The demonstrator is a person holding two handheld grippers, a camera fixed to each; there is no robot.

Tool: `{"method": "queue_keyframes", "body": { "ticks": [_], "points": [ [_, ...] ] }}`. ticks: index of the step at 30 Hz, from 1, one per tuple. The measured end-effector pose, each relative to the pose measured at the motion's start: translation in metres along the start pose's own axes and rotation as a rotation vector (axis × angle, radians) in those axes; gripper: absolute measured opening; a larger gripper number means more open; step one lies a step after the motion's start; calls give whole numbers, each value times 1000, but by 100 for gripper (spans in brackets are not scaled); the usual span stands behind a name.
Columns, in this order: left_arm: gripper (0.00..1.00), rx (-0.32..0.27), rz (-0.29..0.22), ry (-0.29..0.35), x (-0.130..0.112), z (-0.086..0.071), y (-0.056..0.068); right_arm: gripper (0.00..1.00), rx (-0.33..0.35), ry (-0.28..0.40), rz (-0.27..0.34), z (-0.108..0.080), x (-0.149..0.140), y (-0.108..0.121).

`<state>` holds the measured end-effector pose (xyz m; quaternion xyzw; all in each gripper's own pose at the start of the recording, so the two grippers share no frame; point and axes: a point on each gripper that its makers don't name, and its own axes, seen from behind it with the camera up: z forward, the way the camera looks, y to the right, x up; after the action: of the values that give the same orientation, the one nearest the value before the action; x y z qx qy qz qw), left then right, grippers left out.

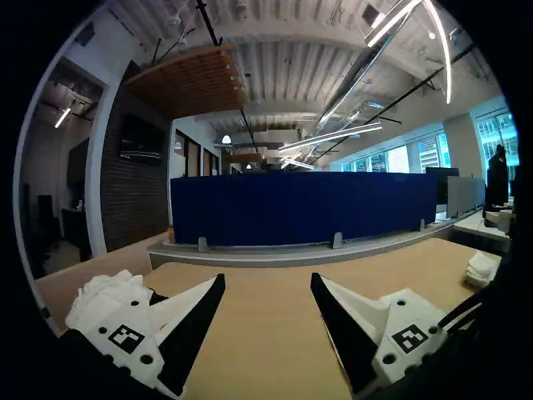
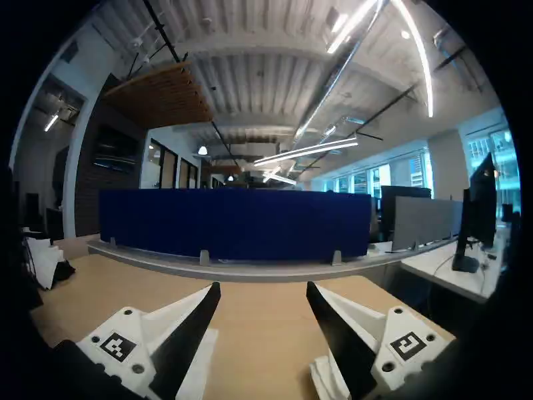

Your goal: Fold towel

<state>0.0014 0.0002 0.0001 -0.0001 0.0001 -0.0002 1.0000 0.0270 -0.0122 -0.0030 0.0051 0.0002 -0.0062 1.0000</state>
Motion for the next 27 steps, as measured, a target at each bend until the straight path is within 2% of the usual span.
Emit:
{"method": "queue_keyframes", "body": {
  "ticks": [6, 12, 15, 19, 24, 27],
  "points": [
    [95, -13, -18, 0, 44, 1, 11, 100, 41, -26, -35, -3, 45, -19],
    [95, -38, -21, -5, 75, 2, 23, 100, 12, -9, -14, 0, 77, -13],
    [95, -52, -17, -21, 80, 3, 27, 100, 10, -24, -18, 3, 83, -11],
    [95, -92, -6, -48, 83, 4, 36, 100, 42, -34, -41, 6, 90, -18],
    [95, -186, 21, -109, 75, 2, 55, 100, 122, -84, -82, 7, 87, -36],
    [95, -250, 40, -137, 73, 1, 66, 100, 206, -143, -105, 4, 77, -55]
  ]
}}
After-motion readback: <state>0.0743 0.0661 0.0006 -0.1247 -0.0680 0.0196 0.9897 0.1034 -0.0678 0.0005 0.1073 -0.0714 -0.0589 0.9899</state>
